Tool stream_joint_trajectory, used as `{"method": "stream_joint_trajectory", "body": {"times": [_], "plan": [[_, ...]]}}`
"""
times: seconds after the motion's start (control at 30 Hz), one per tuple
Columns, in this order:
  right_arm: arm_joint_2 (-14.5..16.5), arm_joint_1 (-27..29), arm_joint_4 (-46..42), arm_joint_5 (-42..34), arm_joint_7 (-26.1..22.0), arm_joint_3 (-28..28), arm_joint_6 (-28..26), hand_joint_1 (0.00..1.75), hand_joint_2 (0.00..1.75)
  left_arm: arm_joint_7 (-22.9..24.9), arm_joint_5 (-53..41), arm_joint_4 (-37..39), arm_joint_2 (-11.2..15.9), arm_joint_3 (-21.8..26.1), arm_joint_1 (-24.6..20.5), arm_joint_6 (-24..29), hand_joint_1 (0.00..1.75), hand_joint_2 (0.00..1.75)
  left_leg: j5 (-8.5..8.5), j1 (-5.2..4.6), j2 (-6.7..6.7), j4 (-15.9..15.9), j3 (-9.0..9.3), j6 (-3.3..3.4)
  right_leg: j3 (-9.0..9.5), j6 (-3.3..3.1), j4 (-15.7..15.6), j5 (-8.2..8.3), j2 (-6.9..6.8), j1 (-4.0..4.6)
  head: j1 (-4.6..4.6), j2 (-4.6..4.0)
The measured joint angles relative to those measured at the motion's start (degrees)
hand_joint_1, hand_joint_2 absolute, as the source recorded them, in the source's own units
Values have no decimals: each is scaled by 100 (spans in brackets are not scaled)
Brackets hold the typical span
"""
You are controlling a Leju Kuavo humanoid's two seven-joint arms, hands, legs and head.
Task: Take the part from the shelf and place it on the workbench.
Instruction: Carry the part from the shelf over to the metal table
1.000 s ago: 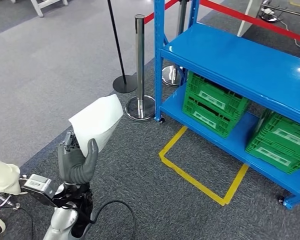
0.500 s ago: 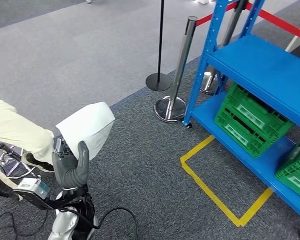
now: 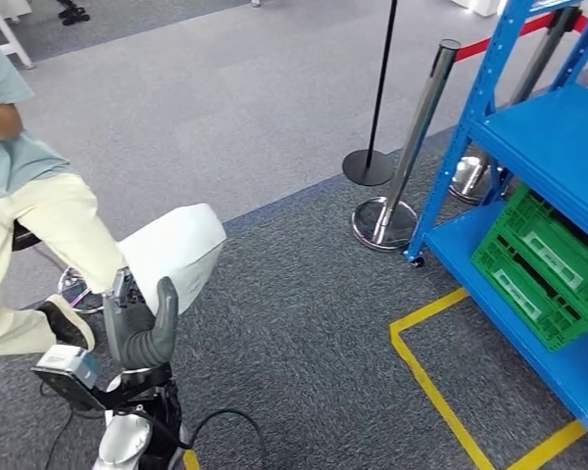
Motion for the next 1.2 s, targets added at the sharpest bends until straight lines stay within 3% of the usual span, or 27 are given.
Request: {"method": "stream_joint_trajectory", "body": {"times": [0.07, 0.1, 0.17, 0.23, 0.3, 0.37, 0.4, 0.47, 0.5, 0.53, 0.57, 0.6, 0.63, 0.67, 0.73, 0.8, 0.83, 0.87, 0.9, 0.97, 1.03, 1.1, 1.13, 1.2], "plan": [[26, 4, 1, -19, 20, -1, 21, 0, 0, 100, -187, 4, 24, -63, -99, -13, 175, 175, -225, 28, 74, 621, -268, -27, 2, -12, 1, -13, -182, 11, -2, 0], [31, 3, 1, -44, 32, -2, 35, 0, 0, 135, -292, 3, 40, -88, -126, -11, 175, 175, -188, 36, 87, 661, -271, -25, 7, -13, 2, -21, -263, 16, -4, 0], [49, -9, -1, -128, 40, -12, 52, 0, 0, 193, -454, -7, 71, -138, -165, -11, 175, 175, 144, 32, 165, 105, 38, 19, 33, -6, 2, -42, -407, 30, -4, 0], [86, -17, -1, -210, 35, -25, 47, 0, 0, 233, -528, -27, 87, -191, -209, -11, 175, 175, 386, -29, 410, -644, 430, 104, 59, 19, 2, -68, -528, 53, -3, 0], [145, -30, -1, -241, 48, -40, -13, 0, 0, 255, -554, -43, 98, -225, -242, -5, 175, 175, 397, -90, 531, -934, 553, 177, 70, 60, -4, -91, -646, 75, 0, 0], [209, -53, -1, -243, 66, -57, -89, 0, 0, 266, -562, -50, 114, -234, -244, 8, 175, 175, 415, -91, 403, -985, 552, 236, 104, 114, -36, -114, -764, 82, 0, 0], [231, -61, -1, -243, 72, -63, -106, 0, 0, 266, -563, -52, 119, -233, -240, 15, 175, 175, 433, -74, 338, -1024, 575, 264, 114, 144, -20, -153, -713, 76, 3, 0], [259, -69, -1, -242, 85, -82, -112, 0, 0, 264, -562, -57, 116, -236, -245, 26, 175, 175, 472, -30, 205, -1093, 625, 318, -23, 188, 315, -370, -401, 57, 31, 0], [262, -70, 1, -240, 102, -95, -104, 0, 0, 264, -562, -58, 114, -238, -242, 31, 175, 175, 478, -22, 142, -1102, 628, 332, -200, 198, 680, -544, -206, 46, 47, 0], [265, -68, 1, -237, 124, -104, -92, 0, 0, 265, -562, -56, 112, -240, -233, 39, 175, 175, 479, -20, 68, -1101, 627, 342, -423, 204, 1104, -709, -97, 41, 59, 0], [266, -60, 2, -232, 145, -111, -79, 0, 0, 265, -563, -55, 112, -241, -216, 47, 175, 175, 477, -21, -13, -1099, 628, 347, -633, 212, 1461, -805, -53, 39, 68, 0], [266, -51, 2, -228, 157, -115, -72, 0, 0, 265, -564, -53, 114, -242, -200, 59, 175, 175, 474, -23, -96, -1097, 633, 347, -763, 216, 1624, -784, -42, 38, 67, 0], [266, -42, 2, -225, 162, -119, -68, 0, 0, 265, -565, -51, 115, -242, -189, 74, 175, 175, 470, -23, -184, -1094, 642, 344, -789, 217, 1559, -641, -35, 37, 69, 0], [266, -35, 2, -223, 161, -121, -67, 0, 0, 265, -565, -51, 116, -242, -183, 84, 175, 175, 463, -19, -272, -1088, 654, 334, -695, 214, 1248, -393, -7, 31, 68, 0], [270, -32, 4, -221, 154, -125, -62, 0, 0, 264, -566, -51, 115, -243, -185, 95, 175, 175, 436, -18, -426, -1052, 654, 293, -386, 213, 437, 33, 231, -8, 68, 0], [281, -35, 8, -221, 150, -127, -56, 0, 0, 263, -568, -51, 115, -247, -185, 92, 175, 175, 425, -7, -554, -1017, 606, 235, -197, 196, 40, 133, 465, -35, 65, 0], [286, -37, 9, -222, 151, -129, -54, 0, 0, 263, -568, -51, 117, -248, -182, 91, 175, 175, 431, 4, -619, -1009, 580, 201, -168, 175, 18, 104, 494, -31, 63, 0], [290, -42, 9, -221, 152, -131, -55, 0, 0, 263, -569, -51, 119, -248, -175, 91, 175, 175, 437, 19, -679, -1011, 563, 167, -152, 144, 19, 108, 430, -25, 63, 0], [295, -46, 8, -220, 149, -133, -55, 0, 0, 263, -570, -51, 122, -248, -169, 91, 175, 175, 421, 20, -640, -983, 549, 136, -134, 108, 3, 113, 359, -23, 62, 0], [309, -43, 8, -210, 117, -135, -54, 0, 0, 263, -570, -51, 124, -247, -174, 92, 175, 175, 246, 4, -346, -682, 414, 75, -83, 36, -36, 112, 189, -29, 27, 0], [318, -28, 8, -193, 51, -136, -54, 0, 0, 263, -570, -49, 124, -249, -185, 93, 175, 175, -91, 13, -23, 31, 70, 29, -50, -15, -46, 86, 2, -10, -3, 0], [318, -22, 8, -177, 4, -137, -62, 0, 0, 261, -575, -43, 129, -251, -182, 95, 175, 175, -271, 44, 61, 624, -243, 3, -36, -31, -45, 60, -182, 6, -2, 0], [318, -25, 8, -170, -7, -137, -68, 0, 0, 261, -581, -40, 132, -252, -180, 100, 175, 175, -205, 55, 78, 633, -258, 2, -26, -30, -45, 47, -265, 13, -3, 0], [318, -33, 8, -161, -32, -137, -74, 0, 0, 254, -603, -38, 139, -253, -180, 114, 175, 175, 159, 54, 179, 68, 22, 34, 17, -17, -45, 13, -416, 25, -3, 0]]}}
